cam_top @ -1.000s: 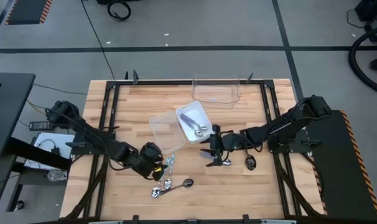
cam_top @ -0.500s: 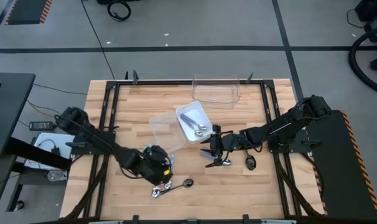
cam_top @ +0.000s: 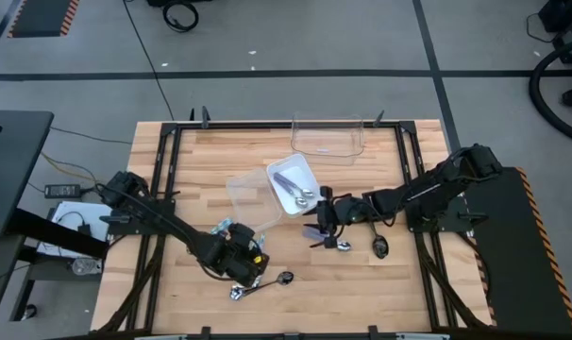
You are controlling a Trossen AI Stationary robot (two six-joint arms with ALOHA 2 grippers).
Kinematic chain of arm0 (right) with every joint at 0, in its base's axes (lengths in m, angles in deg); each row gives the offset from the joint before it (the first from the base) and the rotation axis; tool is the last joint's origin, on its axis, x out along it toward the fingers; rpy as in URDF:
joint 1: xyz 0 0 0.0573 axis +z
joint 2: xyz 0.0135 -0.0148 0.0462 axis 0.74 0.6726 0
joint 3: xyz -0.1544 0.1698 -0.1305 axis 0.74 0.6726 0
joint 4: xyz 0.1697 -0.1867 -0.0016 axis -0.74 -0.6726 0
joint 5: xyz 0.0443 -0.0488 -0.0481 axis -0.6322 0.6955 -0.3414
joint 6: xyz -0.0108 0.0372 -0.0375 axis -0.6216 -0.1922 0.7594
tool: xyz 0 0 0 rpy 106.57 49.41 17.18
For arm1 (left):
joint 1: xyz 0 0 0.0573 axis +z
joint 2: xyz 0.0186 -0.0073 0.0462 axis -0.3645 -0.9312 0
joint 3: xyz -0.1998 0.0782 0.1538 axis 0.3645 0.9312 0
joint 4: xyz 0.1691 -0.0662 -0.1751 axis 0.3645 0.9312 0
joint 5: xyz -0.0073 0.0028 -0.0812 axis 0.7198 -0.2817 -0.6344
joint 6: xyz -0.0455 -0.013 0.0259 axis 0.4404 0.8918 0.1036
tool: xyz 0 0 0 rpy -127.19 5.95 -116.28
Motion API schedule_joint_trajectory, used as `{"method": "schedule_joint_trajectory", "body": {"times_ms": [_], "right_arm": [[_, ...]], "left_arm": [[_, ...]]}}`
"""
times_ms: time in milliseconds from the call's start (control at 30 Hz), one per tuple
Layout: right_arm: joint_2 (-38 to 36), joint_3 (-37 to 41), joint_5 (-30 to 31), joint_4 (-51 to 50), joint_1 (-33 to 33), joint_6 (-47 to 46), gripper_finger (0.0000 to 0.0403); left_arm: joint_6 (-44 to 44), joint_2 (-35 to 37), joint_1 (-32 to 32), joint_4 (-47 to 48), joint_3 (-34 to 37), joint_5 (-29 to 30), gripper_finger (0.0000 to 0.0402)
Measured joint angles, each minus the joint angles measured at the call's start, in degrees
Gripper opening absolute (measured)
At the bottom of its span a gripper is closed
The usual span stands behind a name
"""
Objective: Sort silverware by color (type)
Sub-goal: Put the white-green patterned spoon into the bottom transparent bin
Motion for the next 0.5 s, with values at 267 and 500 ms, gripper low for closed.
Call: {"method": "schedule_joint_trajectory", "body": {"times_ms": [267,500], "right_arm": [[0.0,-0.02,-1.83,-0.05,0.04,0.17,0.015],[0.0,-0.02,-1.88,0.03,0.04,0.59,0.015]], "left_arm": [[0.93,-1.29,0.27,-0.63,0.08,-9.76,0.0218],[0.47,-4.52,0.24,-1.81,0.0,-15.93,0.0204]]}}
